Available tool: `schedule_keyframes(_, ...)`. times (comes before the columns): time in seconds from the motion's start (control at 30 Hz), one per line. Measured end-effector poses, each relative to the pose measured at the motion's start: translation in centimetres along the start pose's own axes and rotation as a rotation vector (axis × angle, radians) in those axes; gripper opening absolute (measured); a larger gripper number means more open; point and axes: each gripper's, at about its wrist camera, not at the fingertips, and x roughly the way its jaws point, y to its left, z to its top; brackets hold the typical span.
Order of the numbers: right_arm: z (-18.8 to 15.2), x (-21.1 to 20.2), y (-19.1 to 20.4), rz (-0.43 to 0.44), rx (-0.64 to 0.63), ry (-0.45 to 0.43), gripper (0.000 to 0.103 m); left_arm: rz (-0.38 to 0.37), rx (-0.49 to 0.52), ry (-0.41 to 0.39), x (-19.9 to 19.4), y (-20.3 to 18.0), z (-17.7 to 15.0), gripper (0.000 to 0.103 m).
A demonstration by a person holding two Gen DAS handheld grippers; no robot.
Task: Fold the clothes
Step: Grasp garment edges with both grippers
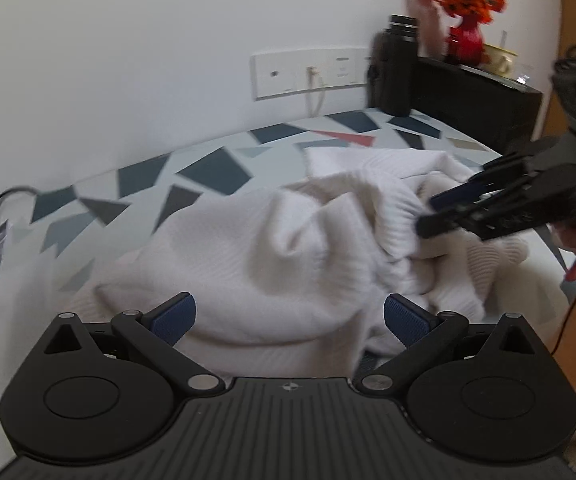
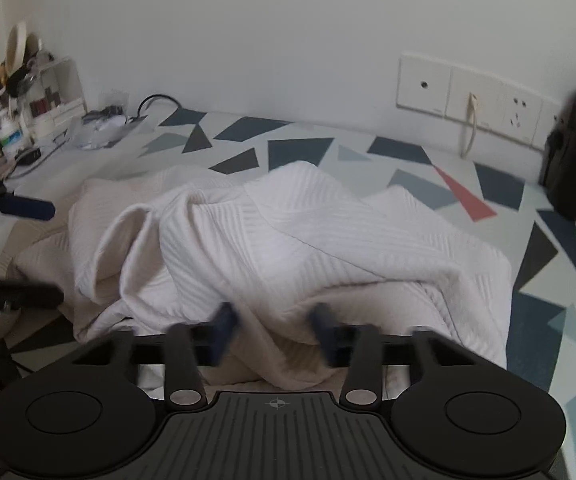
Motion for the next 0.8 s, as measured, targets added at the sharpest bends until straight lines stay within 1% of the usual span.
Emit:
schedule_keyframes(0.03, 0.1, -0.1, -0.3, -0.002, 0.018, -0.008, 0.011, 0.005, 0.023, 0.001, 0.4, -0.6, 0.2, 0.102)
schedule_keyframes(0.07, 0.3, -0.3, -0.7, -0.007, 0.036, -0.018, 0.011, 0.017, 0.041, 0.005, 0.9, -1.0, 0.4, 0.102)
schedule_keyframes(0.1, 0.4, -0.5, -1.0, -0.011, 0.054, -0.028, 0.011, 0.03, 0.045, 0.011, 1.5, -1.0, 0.6, 0.094)
schedule_keyframes(0.13, 0.7, -0.7, -1.5, -0.02, 0.071, -0.045, 0.01, 0.031, 0.017, 0.03, 2.0, -0.7, 0.8, 0.067)
schedule_keyframes(0.17, 1.1, -1.2, -2.0, -0.037, 0.092, -0.067, 0.01, 0.026, -0.024, 0.056, 2.5, -0.1, 1.0, 0.049)
schedule_keyframes(0.2, 1.5, -1.6, -2.7, -0.056, 0.115, -0.09, 0.009, 0.021, -0.065, 0.081, 2.9, 0.5, 1.3, 0.023)
schedule_keyframes(0.23, 1.9, -2.3, -3.5, -0.083, 0.148, -0.125, 0.009, 0.018, -0.103, 0.082, 2.9, 1.1, 1.5, 0.01)
schedule_keyframes(0.27, 2.2, -3.1, -4.5, -0.113, 0.183, -0.164, 0.009, 0.017, -0.139, 0.068, 2.6, 1.9, 1.6, 0.01)
schedule_keyframes(0.33, 2.9, -4.5, -6.7, -0.192, 0.266, -0.242, 0.007, 0.069, -0.142, 0.019, 1.5, 2.8, 2.0, 0.008)
schedule_keyframes(0.37, 3.0, -5.2, -8.0, -0.238, 0.314, -0.266, 0.004, 0.099, -0.141, -0.01, 0.8, 3.3, 2.3, 0.008)
schedule_keyframes(0.4, 3.0, -5.8, -9.4, -0.284, 0.363, -0.283, 0.003, 0.124, -0.152, -0.04, 0.1, 4.0, 2.5, 0.007)
schedule_keyframes(0.5, 2.9, -7.7, -13.5, -0.422, 0.509, -0.336, 0.002, 0.199, -0.227, -0.124, -2.1, 6.4, 3.1, 0.007)
schedule_keyframes(0.53, 2.6, -8.0, -14.5, -0.458, 0.543, -0.332, 0.0, 0.227, -0.26, -0.149, -2.7, 7.3, 3.2, 0.007)
schedule_keyframes(0.6, 1.7, -8.1, -16.1, -0.53, 0.591, -0.308, 0.001, 0.256, -0.303, -0.17, -3.6, 8.6, 3.2, 0.007)
schedule_keyframes(0.67, 0.6, -8.0, -17.4, -0.543, 0.651, -0.261, 0.006, 0.278, -0.34, -0.185, -4.4, 9.8, 3.1, 0.007)
schedule_keyframes(0.7, 0.0, -7.9, -17.8, -0.508, 0.674, -0.238, 0.008, 0.286, -0.345, -0.186, -4.6, 10.1, 3.0, 0.007)
schedule_keyframes(0.77, -1.2, -7.4, -18.0, -0.404, 0.709, -0.206, 0.022, 0.3, -0.334, -0.176, -4.6, 10.1, 2.5, 0.007)
schedule_keyframes(0.8, -1.7, -7.1, -17.9, -0.346, 0.722, -0.199, 0.033, 0.299, -0.336, -0.17, -4.5, 10.0, 2.1, 0.007)
